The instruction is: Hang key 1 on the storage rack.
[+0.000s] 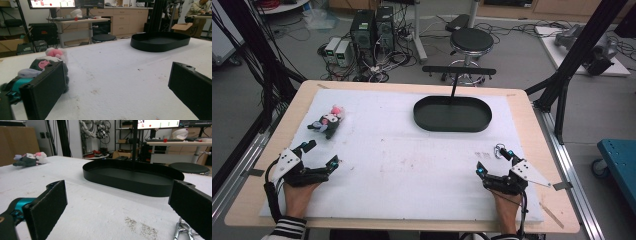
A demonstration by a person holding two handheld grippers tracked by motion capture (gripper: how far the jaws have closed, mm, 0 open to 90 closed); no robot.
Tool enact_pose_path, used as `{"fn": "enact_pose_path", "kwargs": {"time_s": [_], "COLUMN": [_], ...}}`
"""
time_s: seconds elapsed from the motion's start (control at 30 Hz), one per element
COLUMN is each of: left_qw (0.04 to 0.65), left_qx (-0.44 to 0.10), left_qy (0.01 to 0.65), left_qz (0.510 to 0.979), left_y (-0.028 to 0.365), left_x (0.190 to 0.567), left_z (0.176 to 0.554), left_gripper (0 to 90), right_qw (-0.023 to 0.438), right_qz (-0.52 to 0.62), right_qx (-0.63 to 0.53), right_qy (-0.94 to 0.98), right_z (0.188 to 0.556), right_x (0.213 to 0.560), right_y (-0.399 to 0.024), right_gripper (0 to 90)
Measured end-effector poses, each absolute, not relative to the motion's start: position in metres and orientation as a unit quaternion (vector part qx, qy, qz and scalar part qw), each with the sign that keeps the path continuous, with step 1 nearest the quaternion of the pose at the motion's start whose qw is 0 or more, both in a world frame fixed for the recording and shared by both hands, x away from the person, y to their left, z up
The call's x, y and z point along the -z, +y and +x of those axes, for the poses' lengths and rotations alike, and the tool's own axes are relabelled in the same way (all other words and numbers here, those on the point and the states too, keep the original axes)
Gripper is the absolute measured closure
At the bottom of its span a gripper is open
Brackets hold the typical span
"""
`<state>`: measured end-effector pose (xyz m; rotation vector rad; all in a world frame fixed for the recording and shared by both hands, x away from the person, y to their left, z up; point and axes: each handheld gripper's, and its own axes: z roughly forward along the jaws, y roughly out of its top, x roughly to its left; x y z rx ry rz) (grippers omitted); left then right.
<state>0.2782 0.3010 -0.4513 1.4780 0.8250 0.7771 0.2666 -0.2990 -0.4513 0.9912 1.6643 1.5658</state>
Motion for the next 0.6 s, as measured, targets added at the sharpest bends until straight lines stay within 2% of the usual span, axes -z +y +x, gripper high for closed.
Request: {"fn": "enact_pose_path", "kwargs": {"time_s": [0.6], "left_qw": [0.600], "left_qx": [-0.333], "left_qy": [0.361], "left_qz": [0.631], "left_y": [0.3022], "left_x": [0.4510], "left_z": [0.2785], "left_gripper": [1.7], "right_qw": [0.319], "right_qz": [0.379], "right_qx": [-0.595], "right_qy": [0.633], "right_z": [0.2662], "right_x": [0.4512], "right_y": [-0.2989], "right_gripper": [1.2]}}
